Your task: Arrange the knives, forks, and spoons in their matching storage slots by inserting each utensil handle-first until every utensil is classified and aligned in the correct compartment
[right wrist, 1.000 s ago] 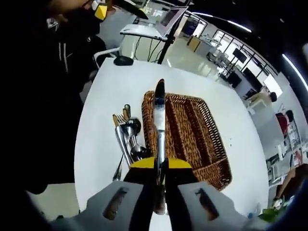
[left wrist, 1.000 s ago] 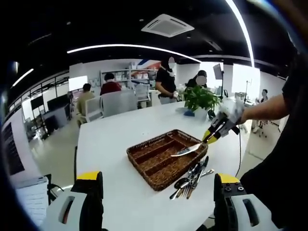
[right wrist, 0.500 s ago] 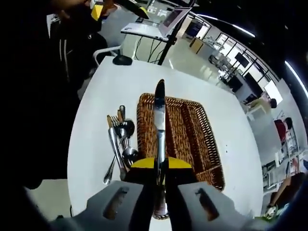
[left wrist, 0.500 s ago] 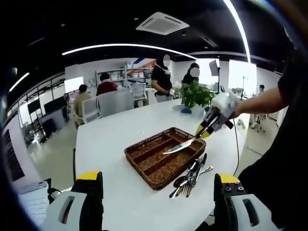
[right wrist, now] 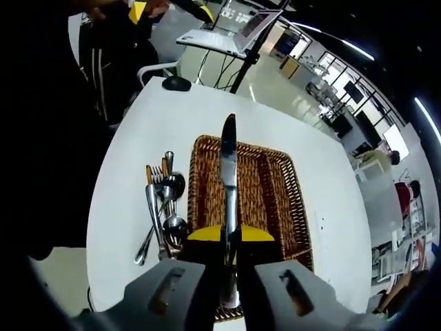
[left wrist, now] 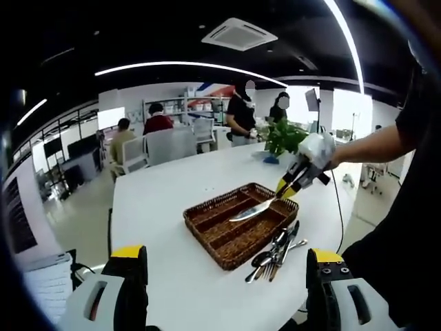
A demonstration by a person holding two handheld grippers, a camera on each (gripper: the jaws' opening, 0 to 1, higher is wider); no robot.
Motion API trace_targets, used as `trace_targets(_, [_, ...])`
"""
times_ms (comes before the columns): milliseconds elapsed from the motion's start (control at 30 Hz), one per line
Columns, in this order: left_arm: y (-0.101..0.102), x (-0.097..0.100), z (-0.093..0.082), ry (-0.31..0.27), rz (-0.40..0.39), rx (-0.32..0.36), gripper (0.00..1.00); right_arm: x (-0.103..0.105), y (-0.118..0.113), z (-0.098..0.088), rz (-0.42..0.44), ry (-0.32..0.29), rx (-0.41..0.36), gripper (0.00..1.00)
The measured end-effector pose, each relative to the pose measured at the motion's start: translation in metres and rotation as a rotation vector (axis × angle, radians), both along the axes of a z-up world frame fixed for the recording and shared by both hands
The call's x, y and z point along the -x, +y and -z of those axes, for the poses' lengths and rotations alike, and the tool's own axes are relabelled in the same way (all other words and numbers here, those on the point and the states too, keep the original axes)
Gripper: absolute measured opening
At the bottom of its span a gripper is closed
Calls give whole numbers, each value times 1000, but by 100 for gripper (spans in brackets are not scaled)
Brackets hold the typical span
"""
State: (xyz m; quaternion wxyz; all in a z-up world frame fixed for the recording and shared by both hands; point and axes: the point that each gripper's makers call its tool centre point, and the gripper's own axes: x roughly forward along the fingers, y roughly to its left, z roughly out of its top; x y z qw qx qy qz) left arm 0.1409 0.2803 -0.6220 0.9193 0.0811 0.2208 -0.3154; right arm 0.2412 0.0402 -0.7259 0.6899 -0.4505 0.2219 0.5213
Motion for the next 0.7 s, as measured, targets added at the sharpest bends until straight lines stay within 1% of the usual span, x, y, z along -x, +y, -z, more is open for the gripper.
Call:
trace_targets(67, [1, 0, 0, -5, 2, -3, 100, -2, 1, 2, -5, 1, 5, 2])
trace_targets(233, [6, -2, 2, 7, -7, -6, 100, -12, 6, 7, -16, 17, 0, 2])
trace_targets(567, [11, -12, 3, 17, -5, -21, 100, -30, 15, 14, -22, 58, -9, 2])
trace_targets(700, [12, -16, 4, 18, -5, -20, 100, -37, 17, 15, -36, 60, 4, 2])
